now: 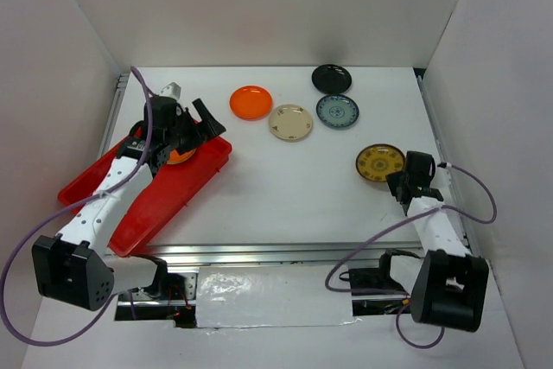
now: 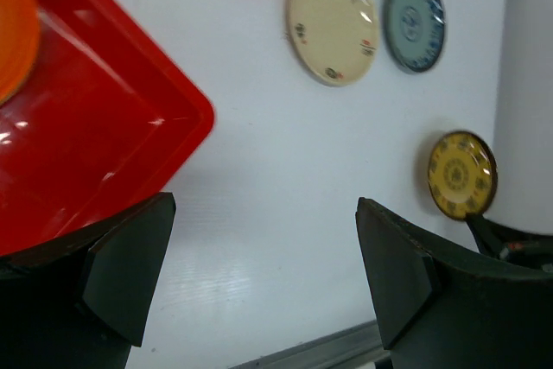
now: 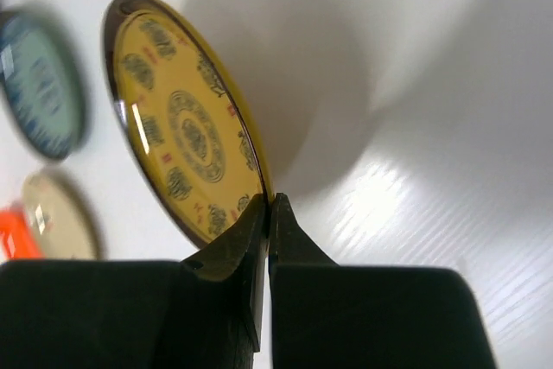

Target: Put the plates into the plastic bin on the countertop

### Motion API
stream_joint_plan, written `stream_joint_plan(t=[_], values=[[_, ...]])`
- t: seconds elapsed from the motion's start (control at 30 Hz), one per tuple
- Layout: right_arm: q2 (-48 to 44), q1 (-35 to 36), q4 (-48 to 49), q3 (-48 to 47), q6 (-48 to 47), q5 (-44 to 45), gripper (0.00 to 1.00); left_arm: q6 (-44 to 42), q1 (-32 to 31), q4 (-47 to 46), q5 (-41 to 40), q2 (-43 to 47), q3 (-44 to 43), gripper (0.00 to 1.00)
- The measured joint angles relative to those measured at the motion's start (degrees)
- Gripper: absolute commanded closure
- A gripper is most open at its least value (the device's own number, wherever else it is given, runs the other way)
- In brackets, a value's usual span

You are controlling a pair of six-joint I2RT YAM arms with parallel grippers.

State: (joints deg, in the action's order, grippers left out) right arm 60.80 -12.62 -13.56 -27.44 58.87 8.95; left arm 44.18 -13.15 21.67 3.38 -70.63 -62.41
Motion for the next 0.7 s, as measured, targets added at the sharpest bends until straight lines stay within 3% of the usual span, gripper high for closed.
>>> stream_joint_plan(t=[0.2, 0.4, 0.53, 0.67, 0.7], values=[[-2.86, 10.69, -3.17, -8.35, -4.35, -2.99, 1.0, -2.08, -1.51, -9.33, 15.91, -2.91, 0.24, 0.01], [1.97, 21.99, 2.89, -13.33, -11.85, -18.34, 1.0, -0.48, -4.07, -20.46, 32.61, -11.21, -0.17, 0.01], [5.73, 26.97, 7.67, -15.1, -14.64, -27.5, 1.0, -1.31, -5.4, -17.51, 33.64, -14.56, -3.26, 0.02], [6.99, 28.7, 9.81, -17.0, -16.15, -31.45, 1.0, -3.78, -7.63, -12.11, 28.09, -16.61, -8.63, 0.05], [7.45, 28.94, 10.51, -17.57, -16.33, -32.33, 1.0, -4.22, -8.22, -10.99, 26.71, -16.92, -9.55, 0.13]])
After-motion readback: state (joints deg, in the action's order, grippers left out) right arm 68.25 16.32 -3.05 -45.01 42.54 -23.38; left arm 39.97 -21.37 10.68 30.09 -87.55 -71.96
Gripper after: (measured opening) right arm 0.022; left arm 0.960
